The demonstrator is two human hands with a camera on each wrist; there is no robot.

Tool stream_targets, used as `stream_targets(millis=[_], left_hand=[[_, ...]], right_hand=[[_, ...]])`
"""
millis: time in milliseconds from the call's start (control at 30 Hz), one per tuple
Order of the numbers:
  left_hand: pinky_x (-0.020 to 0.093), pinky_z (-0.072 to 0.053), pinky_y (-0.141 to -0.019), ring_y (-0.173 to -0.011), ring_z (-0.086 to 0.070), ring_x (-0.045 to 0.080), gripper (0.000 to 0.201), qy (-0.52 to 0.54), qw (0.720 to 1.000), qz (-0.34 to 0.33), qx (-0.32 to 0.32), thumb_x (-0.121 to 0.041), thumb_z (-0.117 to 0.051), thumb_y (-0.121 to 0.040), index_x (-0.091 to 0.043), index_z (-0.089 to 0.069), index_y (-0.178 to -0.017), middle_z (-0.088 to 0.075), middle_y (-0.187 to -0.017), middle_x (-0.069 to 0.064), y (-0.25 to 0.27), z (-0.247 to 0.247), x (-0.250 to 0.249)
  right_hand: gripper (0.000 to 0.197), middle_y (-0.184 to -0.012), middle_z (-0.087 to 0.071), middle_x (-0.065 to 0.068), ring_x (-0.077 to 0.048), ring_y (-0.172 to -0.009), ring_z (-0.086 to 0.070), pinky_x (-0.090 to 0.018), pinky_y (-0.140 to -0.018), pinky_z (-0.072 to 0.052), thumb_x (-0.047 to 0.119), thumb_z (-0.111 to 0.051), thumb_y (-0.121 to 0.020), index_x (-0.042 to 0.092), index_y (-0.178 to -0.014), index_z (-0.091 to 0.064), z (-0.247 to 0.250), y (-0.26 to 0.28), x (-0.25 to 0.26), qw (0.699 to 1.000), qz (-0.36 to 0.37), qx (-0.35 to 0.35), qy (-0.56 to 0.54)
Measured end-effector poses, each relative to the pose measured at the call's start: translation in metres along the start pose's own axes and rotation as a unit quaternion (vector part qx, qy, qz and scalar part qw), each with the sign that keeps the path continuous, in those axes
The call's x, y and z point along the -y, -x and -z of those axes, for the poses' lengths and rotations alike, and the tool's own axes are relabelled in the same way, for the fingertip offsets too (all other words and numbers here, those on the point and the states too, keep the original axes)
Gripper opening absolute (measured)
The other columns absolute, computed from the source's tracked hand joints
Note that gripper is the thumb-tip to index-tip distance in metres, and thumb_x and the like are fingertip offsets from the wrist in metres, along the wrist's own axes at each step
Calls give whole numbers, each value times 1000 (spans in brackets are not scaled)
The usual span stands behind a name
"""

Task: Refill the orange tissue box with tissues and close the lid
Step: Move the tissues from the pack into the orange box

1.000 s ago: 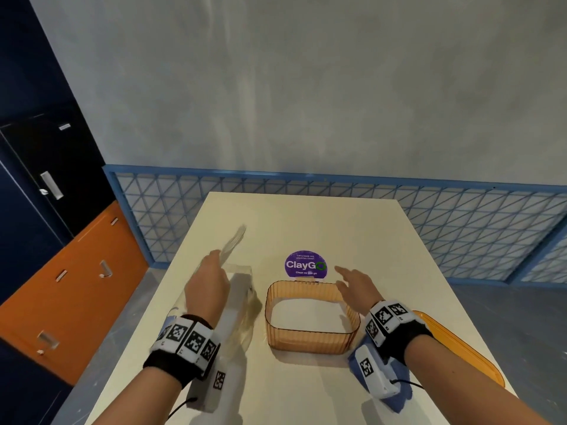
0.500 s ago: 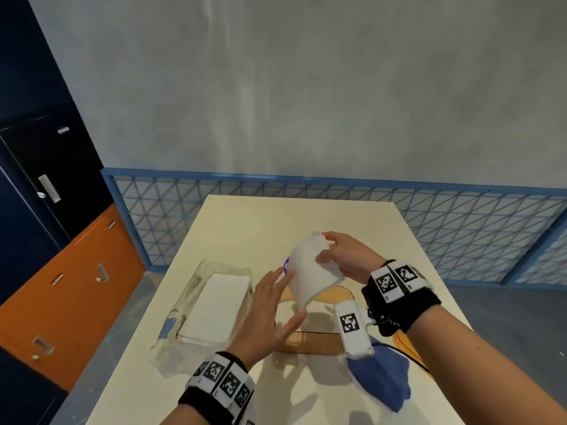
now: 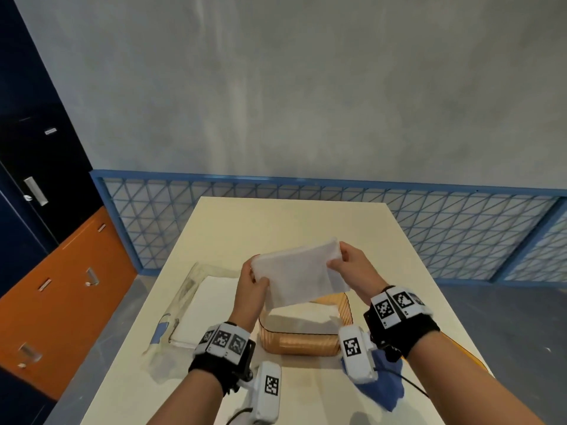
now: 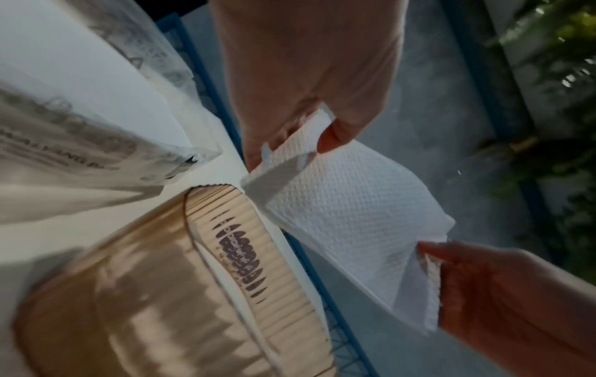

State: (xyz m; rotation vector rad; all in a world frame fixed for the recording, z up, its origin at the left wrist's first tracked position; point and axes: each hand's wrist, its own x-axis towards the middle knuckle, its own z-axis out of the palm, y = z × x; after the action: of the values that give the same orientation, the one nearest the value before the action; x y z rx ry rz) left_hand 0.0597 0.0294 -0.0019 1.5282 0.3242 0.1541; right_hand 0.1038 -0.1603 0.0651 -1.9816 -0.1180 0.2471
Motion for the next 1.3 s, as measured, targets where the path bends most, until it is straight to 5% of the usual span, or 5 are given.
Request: stream_targets(millis=[500, 700, 867, 1033, 1300], left_hand=[[41, -40, -104, -105, -57, 25, 65, -298, 952, -57, -27, -5, -43, -93, -24, -17, -149, -58, -125, 7, 22, -14, 36], [28, -44, -86, -59, -42, 10, 79, -545, 837, -28, 37, -7, -41, -95, -17, 14, -150, -41, -65, -7, 9, -17, 17], [52, -32, -108, -111, -56, 23, 73, -625, 775, -33, 87, -8, -41, -95, -22, 4, -151, -55, -122, 5, 0, -27, 25], [38, -48, -70, -86, -63, 24, 37, -679, 710, -186, 36, -6, -77, -64, -13, -67, -99, -65, -95, 7, 0, -38, 29], [37, -38, -110, -131, -42, 29, 55, -653, 710, 1, 265, -7, -55, -91, -19, -39, -143, -44, -140, 13, -23, -37, 48]], right_hand=[[38, -125, -56, -20, -32, -113, -55, -21, -77, -35, 4, -49, -90, 1, -127, -42, -35, 1, -80, 983, -129, -72, 112], [46, -125, -55, -24, -35, -115, -55, -32, -88, -46, 3, -45, -92, 2, -135, -30, -38, -7, -71, 959, -154, -15, 237], [63, -135, -45, -20, -31, -120, -52, -35, -95, -45, 0, -43, -92, 6, -146, -13, -46, -1, -71, 929, -128, 19, 347], [46, -137, -36, -12, -27, -120, -45, -33, -89, -46, -1, -43, -91, 11, -135, -37, -52, 10, -68, 869, 10, 6, 495], [38, -134, -50, -18, -32, -120, -54, -35, -96, -46, 8, -51, -92, 5, -130, -47, -54, -11, -76, 830, -60, 186, 523]])
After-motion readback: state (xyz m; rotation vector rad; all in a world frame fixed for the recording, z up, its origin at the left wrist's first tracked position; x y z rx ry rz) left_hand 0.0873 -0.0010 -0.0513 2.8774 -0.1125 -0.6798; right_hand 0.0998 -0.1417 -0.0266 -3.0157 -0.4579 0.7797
